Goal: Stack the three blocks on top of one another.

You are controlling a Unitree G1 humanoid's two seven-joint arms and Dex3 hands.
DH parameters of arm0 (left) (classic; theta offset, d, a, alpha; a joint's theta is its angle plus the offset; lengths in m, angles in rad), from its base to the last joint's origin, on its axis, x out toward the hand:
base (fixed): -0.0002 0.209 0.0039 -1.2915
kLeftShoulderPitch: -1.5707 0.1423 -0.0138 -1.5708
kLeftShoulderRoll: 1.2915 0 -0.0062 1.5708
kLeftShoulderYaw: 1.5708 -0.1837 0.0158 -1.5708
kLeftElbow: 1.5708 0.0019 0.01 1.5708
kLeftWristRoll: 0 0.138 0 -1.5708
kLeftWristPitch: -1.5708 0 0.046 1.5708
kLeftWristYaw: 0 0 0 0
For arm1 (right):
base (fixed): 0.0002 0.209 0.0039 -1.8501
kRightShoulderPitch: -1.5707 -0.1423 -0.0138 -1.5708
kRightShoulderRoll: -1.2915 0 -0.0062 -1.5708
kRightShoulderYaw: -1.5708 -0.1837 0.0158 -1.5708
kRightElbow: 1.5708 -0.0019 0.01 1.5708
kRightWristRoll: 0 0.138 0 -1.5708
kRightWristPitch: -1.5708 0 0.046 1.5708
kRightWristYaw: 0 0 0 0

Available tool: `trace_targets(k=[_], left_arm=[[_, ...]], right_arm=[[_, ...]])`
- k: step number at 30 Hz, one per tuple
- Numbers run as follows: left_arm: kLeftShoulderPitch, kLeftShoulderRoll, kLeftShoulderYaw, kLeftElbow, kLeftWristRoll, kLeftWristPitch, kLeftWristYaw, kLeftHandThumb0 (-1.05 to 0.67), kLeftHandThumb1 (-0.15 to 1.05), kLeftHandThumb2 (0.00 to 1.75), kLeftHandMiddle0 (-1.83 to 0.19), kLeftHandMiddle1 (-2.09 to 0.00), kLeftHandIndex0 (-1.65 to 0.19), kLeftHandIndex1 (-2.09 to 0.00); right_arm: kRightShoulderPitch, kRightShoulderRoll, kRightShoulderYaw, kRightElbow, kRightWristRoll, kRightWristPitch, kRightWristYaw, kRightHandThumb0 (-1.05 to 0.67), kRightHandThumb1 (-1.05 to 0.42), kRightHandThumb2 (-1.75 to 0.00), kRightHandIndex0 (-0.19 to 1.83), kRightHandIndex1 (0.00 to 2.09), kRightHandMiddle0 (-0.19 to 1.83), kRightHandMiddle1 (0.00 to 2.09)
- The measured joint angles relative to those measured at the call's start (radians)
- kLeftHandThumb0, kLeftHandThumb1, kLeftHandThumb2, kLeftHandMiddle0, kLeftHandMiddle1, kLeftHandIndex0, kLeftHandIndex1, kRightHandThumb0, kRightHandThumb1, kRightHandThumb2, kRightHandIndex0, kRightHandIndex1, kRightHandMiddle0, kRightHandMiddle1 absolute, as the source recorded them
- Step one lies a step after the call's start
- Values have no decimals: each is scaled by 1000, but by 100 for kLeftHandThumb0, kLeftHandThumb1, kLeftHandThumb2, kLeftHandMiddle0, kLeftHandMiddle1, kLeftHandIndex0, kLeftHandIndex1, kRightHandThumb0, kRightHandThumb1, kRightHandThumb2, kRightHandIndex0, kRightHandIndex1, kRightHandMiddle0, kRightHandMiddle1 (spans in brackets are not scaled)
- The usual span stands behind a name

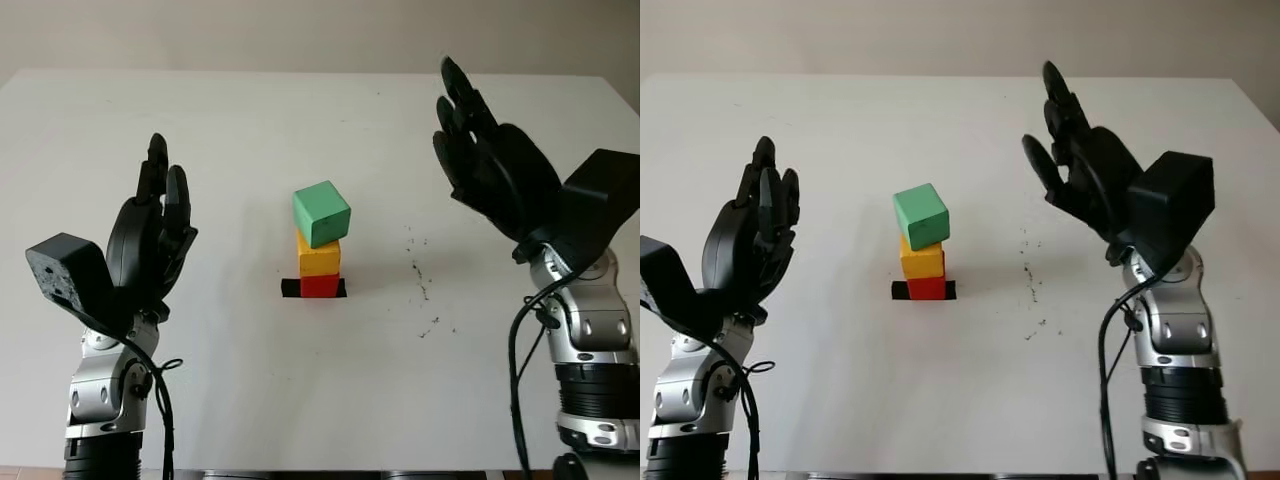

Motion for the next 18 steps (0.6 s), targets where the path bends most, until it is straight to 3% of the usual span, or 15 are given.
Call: trace_targets(k=[12, 18], left_arm=[[-10, -13, -6, 33, 6, -54, 5, -75, 105, 65, 19, 0, 19, 0], [-10, -15, -9, 46, 7, -65, 5, -74, 105, 65, 19, 0, 19, 0]], right_arm=[[70, 141, 28, 57, -32, -68, -118, -74, -105, -68, -19, 0, -19, 0], [77, 169, 41, 65, -35, -73, -129, -75, -105, -69, -19, 0, -19, 0]])
